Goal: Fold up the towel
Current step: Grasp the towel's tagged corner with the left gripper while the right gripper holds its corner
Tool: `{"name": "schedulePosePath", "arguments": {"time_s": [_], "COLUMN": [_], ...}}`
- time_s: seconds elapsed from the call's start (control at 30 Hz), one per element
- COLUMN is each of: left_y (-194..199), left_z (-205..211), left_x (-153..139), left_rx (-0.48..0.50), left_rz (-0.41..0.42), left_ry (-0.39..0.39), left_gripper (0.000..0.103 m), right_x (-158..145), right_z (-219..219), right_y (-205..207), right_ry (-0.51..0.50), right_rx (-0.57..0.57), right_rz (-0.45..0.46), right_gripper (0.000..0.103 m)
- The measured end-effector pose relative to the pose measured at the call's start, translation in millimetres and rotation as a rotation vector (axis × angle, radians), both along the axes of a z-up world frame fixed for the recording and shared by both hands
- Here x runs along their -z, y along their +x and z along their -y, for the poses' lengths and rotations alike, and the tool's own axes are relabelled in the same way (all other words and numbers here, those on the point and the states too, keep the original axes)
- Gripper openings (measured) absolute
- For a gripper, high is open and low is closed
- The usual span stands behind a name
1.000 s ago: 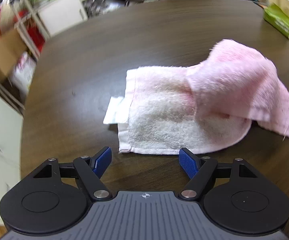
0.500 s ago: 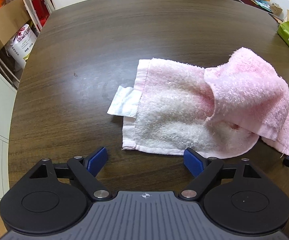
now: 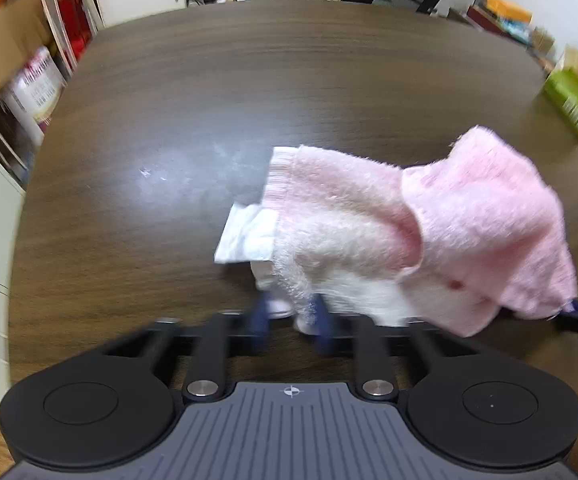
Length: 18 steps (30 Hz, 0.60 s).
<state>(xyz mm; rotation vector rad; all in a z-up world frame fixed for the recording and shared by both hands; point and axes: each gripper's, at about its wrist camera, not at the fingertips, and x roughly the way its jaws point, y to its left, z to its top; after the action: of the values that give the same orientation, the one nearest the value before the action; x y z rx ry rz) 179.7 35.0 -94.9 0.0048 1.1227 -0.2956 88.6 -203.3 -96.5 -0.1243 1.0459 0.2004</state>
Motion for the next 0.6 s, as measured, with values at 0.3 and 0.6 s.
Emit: {"name": "schedulePosePath", "arguments": {"time_s": [0.3,0.6], "left_y": [-5.2,-11.9], "left_z": [1.5,-15.6], "left_x": [-24.7,-51.2], "left_rx": [-0.010,-0.036], "left_rz": [0.096,0.160], "left_ry": [-0.020,-0.020], "left_gripper": [0.014,0.014], "right_x": [-37.3,-81.3], "right_z": [31.6,49.4], "right_y": [7.3,13.2], "right_ry": [0.234,0.212], "right_rx": [0.130,0.157], "right_rz": [0.049,0.198], "right_gripper": [0.008,0.008]}}
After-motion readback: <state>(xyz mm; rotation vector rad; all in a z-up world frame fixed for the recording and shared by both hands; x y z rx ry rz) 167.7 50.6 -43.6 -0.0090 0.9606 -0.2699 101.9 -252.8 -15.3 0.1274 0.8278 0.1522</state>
